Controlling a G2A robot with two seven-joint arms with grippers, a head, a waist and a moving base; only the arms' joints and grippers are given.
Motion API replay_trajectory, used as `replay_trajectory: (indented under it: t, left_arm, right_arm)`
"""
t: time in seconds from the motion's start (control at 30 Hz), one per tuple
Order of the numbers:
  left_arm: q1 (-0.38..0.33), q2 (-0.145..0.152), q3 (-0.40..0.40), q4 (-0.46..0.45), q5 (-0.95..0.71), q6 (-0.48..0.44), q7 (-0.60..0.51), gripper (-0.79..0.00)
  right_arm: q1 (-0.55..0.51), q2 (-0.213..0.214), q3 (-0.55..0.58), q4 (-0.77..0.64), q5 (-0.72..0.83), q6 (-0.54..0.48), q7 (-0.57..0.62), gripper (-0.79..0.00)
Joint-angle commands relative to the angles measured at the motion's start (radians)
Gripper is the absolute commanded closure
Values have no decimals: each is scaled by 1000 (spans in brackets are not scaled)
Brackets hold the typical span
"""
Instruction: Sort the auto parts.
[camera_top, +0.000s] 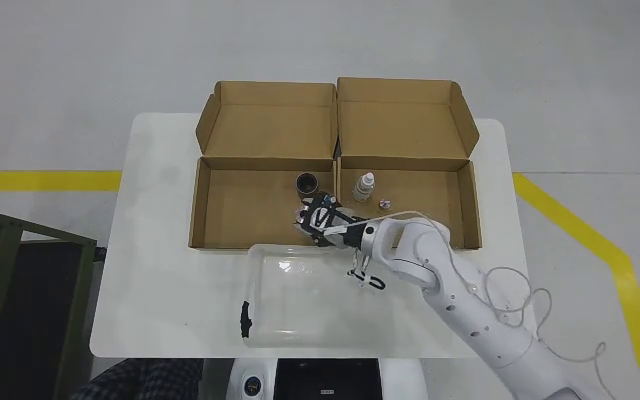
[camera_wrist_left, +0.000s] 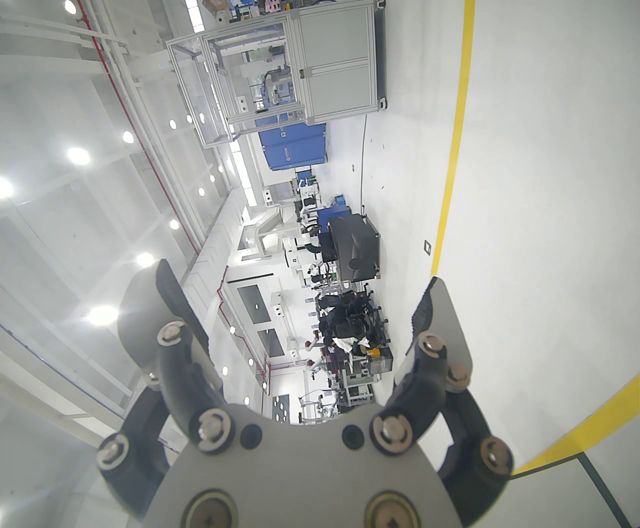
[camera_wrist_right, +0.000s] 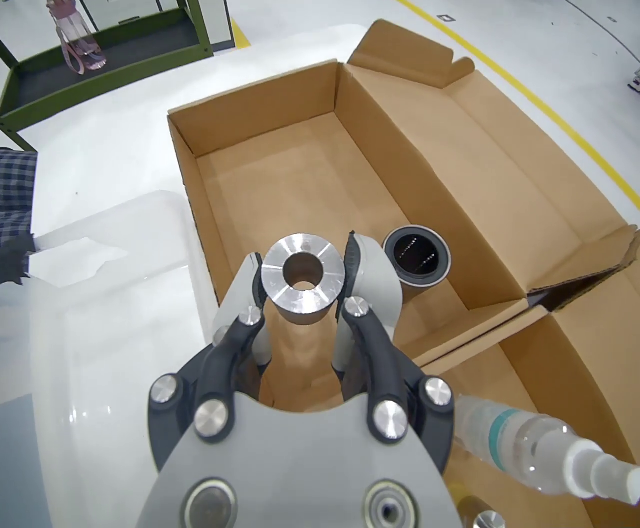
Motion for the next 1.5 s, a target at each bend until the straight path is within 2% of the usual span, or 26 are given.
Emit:
replay_trajectory:
  t: [0.0, 0.4, 0.43, 0.53, 0.7, 0.9, 1.47]
  left_arm:
    - [0, 0, 0, 0, 0, 0, 0, -785]
    - [0, 0, 0, 0, 0, 0, 0, -785]
    - [0, 0, 0, 0, 0, 0, 0, -785]
    - [0, 0, 0, 0, 0, 0, 0, -785]
    - [0, 0, 0, 0, 0, 0, 0, -785]
    - [0, 0, 0, 0, 0, 0, 0, -785]
    - [0, 0, 0, 0, 0, 0, 0, -785]
  right_arm:
    - [11, -5, -9, 21, -5, 7, 4, 0]
    - [61, -28, -48, 94, -31, 17, 33, -9]
    - [63, -30, -50, 98, -32, 18, 37, -71]
    - [72, -35, -58, 106, -39, 20, 58, -129]
    - [87, -43, -67, 125, -38, 23, 84, -148]
    - [106, -53, -77, 146, -42, 22, 113, -249]
    - [116, -65, -71, 143, -39, -1, 169, -268]
